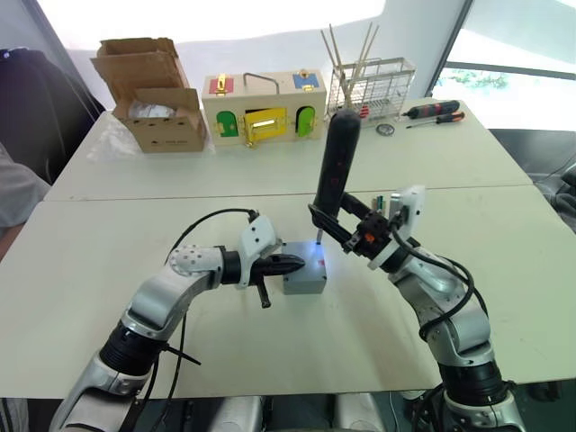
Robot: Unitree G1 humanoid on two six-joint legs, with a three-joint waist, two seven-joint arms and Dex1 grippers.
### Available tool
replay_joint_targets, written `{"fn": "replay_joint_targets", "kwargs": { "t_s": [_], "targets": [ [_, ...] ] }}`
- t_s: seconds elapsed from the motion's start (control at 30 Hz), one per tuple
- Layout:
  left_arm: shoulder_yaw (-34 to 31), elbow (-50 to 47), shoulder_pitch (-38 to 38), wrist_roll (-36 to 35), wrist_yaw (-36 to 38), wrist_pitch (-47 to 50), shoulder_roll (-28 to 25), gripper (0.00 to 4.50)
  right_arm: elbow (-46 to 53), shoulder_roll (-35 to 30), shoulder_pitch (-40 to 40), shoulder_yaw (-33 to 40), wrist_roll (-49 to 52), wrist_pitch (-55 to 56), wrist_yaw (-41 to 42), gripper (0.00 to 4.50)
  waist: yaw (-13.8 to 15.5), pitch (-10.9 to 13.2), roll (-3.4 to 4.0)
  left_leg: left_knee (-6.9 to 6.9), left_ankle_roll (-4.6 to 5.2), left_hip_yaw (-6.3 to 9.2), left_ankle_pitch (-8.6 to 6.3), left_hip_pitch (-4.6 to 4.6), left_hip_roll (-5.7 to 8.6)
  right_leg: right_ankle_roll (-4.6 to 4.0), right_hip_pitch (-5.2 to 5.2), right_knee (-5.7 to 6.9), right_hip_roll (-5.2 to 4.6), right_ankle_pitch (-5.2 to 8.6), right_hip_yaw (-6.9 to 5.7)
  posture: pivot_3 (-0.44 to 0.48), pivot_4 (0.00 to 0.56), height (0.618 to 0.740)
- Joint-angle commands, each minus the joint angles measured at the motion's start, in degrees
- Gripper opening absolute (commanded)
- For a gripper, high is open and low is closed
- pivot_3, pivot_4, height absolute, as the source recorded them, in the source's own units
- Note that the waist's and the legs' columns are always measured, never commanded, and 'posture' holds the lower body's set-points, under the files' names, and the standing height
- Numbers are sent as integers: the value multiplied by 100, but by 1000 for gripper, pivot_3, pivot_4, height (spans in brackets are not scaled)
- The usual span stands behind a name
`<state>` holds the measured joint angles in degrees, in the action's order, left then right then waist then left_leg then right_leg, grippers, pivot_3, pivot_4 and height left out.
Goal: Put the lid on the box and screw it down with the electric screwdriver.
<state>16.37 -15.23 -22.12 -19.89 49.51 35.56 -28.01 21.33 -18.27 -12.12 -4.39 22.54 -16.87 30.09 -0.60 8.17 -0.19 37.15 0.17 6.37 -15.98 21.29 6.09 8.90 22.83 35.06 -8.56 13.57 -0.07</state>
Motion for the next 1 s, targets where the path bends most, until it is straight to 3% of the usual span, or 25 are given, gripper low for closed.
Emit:
{"fn": "replay_joint_targets", "kwargs": {
  "t_s": [0.03,0.33,0.6,0.73,0.8,1.0],
  "targets": [
    [54,-4,71,45,-11,51,-17,0,-477,-7,257,-290,-203,-250,46,1772,1,0,0,0,0,0,0,0,0,0,0,0,0,0,0,0,150,740],
    [10,48,70,64,-68,-10,23,0,-432,-18,146,-22,-151,-233,-38,1772,6,0,0,0,0,0,0,0,0,1,1,0,0,1,0,0,150,740],
    [-196,85,172,68,-284,-157,85,0,551,-238,-1155,1270,1611,-1549,-551,1772,46,34,15,0,-1,2,0,34,4,-1,34,3,-5,0,1,0,150,740],
    [-873,-142,161,-503,-480,111,300,0,520,-981,-2461,2365,3302,-2386,-811,1772,83,87,45,12,-10,0,8,96,5,-7,92,8,-6,-7,3,0,150,740],
    [-962,-255,169,-619,-492,193,297,0,342,-1190,-2724,2545,3569,-2594,-951,1772,95,90,41,12,-59,1,37,139,3,-10,148,26,-4,-9,2,0,150,740],
    [-1267,-401,-39,-971,-764,446,505,0,-232,-1388,-3081,2585,3484,-3007,-1692,1772,104,100,27,11,-57,-12,38,141,1,-16,146,19,-6,-13,5,0,150,740]
  ]
}}
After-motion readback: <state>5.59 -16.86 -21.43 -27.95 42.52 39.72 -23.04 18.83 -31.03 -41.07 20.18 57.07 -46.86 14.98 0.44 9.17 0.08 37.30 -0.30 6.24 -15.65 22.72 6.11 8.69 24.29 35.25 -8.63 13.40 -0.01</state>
